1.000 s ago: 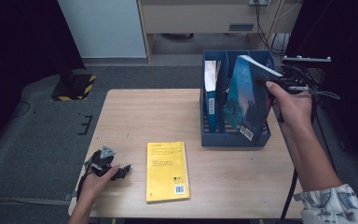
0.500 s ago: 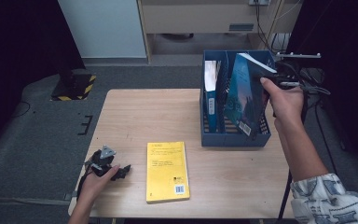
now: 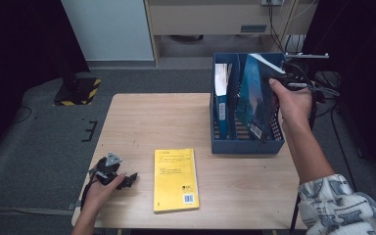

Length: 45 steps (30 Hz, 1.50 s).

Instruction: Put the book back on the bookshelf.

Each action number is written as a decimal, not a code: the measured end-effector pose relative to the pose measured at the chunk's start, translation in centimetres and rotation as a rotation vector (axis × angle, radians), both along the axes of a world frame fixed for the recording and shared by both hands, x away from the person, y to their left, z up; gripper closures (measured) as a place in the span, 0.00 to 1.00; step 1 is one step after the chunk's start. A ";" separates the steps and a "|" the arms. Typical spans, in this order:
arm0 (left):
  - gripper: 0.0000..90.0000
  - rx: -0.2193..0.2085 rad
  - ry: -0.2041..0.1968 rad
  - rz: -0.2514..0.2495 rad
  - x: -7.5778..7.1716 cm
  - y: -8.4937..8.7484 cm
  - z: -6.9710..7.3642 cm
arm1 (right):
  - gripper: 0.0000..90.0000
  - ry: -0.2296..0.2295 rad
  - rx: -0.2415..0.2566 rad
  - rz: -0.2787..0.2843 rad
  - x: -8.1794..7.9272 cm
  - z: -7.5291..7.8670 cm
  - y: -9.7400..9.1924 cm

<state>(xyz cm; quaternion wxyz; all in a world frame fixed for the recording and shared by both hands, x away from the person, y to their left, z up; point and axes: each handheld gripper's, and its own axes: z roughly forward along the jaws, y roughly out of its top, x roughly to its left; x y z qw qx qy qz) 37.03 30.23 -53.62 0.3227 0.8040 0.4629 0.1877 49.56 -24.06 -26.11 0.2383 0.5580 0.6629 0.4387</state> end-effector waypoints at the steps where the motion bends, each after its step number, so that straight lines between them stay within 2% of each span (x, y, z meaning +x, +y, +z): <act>1: 0.00 0.000 0.000 0.000 0.0 0.0 0.0 | 0.82 0.000 0.001 -0.007 0.1 0.0 0.1; 17: 0.00 0.001 0.002 -0.003 0.0 0.0 0.0 | 0.82 0.000 -0.037 -0.038 2.1 -1.0 1.6; 36: 0.00 0.000 0.002 -0.005 0.1 -0.1 0.0 | 0.82 -0.017 -0.029 -0.072 4.1 -2.2 2.8; 45: 0.00 -0.003 0.001 -0.005 0.0 -0.1 0.0 | 0.82 -0.018 -0.028 -0.083 5.2 -3.4 3.5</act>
